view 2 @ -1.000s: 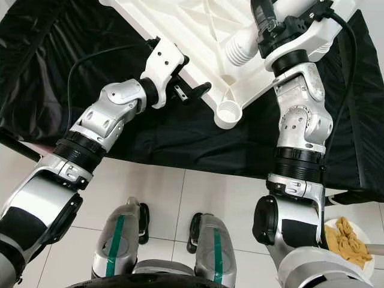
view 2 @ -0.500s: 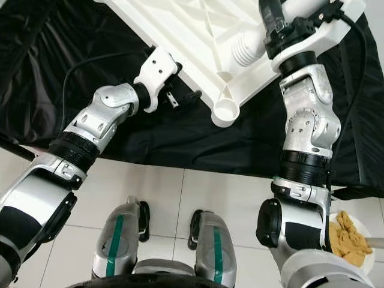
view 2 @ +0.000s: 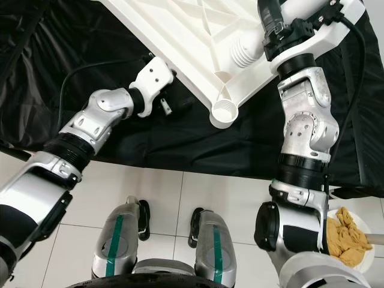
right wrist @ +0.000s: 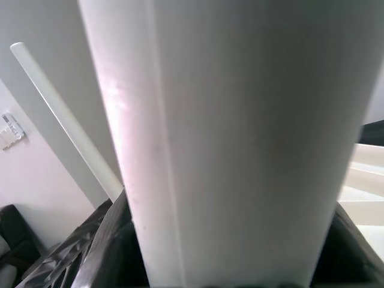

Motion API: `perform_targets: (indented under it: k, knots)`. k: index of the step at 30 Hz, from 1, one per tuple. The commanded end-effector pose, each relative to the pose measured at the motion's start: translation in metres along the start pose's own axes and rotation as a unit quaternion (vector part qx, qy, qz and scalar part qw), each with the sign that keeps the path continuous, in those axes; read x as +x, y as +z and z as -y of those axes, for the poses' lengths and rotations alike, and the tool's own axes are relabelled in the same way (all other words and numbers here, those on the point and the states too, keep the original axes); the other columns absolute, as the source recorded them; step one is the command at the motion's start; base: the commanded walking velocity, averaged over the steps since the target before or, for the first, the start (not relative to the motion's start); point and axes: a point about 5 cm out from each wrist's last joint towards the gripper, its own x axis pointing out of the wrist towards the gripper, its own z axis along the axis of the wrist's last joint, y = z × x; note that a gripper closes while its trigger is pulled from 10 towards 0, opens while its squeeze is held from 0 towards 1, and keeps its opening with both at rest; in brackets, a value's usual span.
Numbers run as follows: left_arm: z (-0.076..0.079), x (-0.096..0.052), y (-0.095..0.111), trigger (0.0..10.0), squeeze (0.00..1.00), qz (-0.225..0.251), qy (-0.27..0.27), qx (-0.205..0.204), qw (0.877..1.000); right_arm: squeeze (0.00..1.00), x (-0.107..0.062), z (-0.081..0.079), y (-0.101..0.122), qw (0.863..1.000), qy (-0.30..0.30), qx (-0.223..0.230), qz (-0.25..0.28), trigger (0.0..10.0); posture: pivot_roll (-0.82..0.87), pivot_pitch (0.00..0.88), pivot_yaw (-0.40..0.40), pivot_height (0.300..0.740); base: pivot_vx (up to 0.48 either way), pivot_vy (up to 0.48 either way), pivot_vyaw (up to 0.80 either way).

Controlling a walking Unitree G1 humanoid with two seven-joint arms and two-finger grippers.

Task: Building children table

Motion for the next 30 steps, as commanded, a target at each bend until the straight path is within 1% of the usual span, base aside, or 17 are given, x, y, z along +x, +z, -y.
perform_targets:
  k: [1, 5, 6, 9, 12, 15, 17, 18, 20, 21, 24, 26, 29, 30]
  knots:
    - [0.003, 0.004, -0.001, 10.0, 0.00, -0.012, -0.021, 0.024, 0.999, 0.00, -0.001, -0.001, 0.007, 1.000, 0.002, -0.008, 0.011, 10.0, 0.03, 0.077, -0.011, 0.740, 0.000, 0.000, 0.00]
    - [0.001, 0.007, -0.001, 10.0, 0.00, -0.027, -0.025, 0.044, 0.998, 0.00, -0.004, 0.002, 0.011, 1.000, 0.000, -0.014, 0.015, 10.0, 0.01, 0.060, -0.004, 0.740, 0.000, 0.000, 0.00]
    - [-0.001, 0.008, 0.001, 10.0, 0.00, -0.029, -0.025, 0.048, 0.998, 0.00, -0.005, 0.003, 0.012, 1.000, -0.002, -0.017, 0.017, 10.0, 0.00, 0.043, -0.001, 0.740, 0.000, 0.000, 0.00]
    - [-0.005, 0.009, 0.006, 10.0, 0.00, -0.027, -0.027, 0.058, 0.998, 0.00, -0.006, 0.003, 0.013, 1.000, -0.004, -0.019, 0.019, 10.0, 0.00, 0.038, 0.003, 0.740, 0.000, 0.000, 0.00]
    - [-0.018, 0.004, 0.017, 10.0, 0.00, -0.023, -0.032, 0.083, 0.996, 0.00, -0.008, 0.004, 0.012, 1.000, -0.005, -0.019, 0.021, 10.0, -0.01, 0.028, 0.006, 0.740, 0.000, 0.000, 0.00]
    - [-0.021, 0.003, 0.018, 10.0, 0.00, -0.024, -0.032, 0.087, 0.995, 0.00, -0.008, 0.004, 0.012, 1.000, -0.006, -0.020, 0.021, 10.0, -0.01, 0.028, 0.006, 0.740, 0.000, 0.000, 0.00]
    - [-0.029, 0.000, 0.022, 10.0, 0.00, -0.026, -0.028, 0.094, 0.995, 0.00, -0.008, 0.003, 0.013, 1.000, -0.006, -0.019, 0.024, 10.0, -0.01, 0.031, 0.012, 0.740, 0.000, 0.000, 0.00]
    - [-0.029, 0.000, 0.022, 10.0, 0.00, -0.026, -0.028, 0.094, 0.995, 0.00, -0.008, 0.003, 0.013, 1.000, -0.006, -0.019, 0.024, 10.0, -0.01, 0.031, 0.012, 0.740, 0.000, 0.000, 0.00]
    - [-0.035, -0.002, 0.026, 10.0, 0.00, -0.028, -0.020, 0.101, 0.994, 0.00, -0.009, 0.003, 0.013, 0.999, -0.007, -0.018, 0.026, 10.0, -0.01, 0.033, 0.014, 0.740, 0.000, 0.000, 0.00]
    - [-0.035, -0.002, 0.026, 10.0, 0.00, -0.028, -0.020, 0.101, 0.994, 0.00, -0.009, 0.003, 0.013, 0.999, -0.007, -0.018, 0.026, 10.0, -0.01, 0.033, 0.014, 0.740, 0.000, 0.000, 0.00]
    - [-0.045, 0.000, 0.036, 10.0, 0.00, -0.030, -0.004, 0.116, 0.993, 0.00, -0.012, 0.003, 0.013, 0.999, -0.011, -0.019, 0.027, 10.0, -0.02, 0.034, 0.020, 0.740, 0.000, 0.000, 0.00]
    - [-0.045, 0.002, 0.037, 10.0, 0.00, -0.038, 0.000, 0.127, 0.991, 0.00, -0.013, 0.004, 0.014, 0.999, -0.014, -0.019, 0.028, 10.0, -0.02, 0.035, 0.025, 0.740, 0.000, 0.000, 0.00]
    - [-0.045, 0.004, 0.036, 10.0, 0.00, -0.045, 0.006, 0.123, 0.991, 0.00, -0.013, 0.004, 0.014, 0.999, -0.015, -0.019, 0.029, 10.0, -0.03, 0.036, 0.028, 0.740, 0.000, 0.000, 0.00]
    - [-0.046, 0.007, 0.036, 10.0, 0.00, -0.052, 0.012, 0.122, 0.991, 0.00, -0.014, 0.004, 0.014, 0.999, -0.015, -0.020, 0.029, 10.0, -0.03, 0.040, 0.035, 0.740, 0.000, 0.000, 0.00]
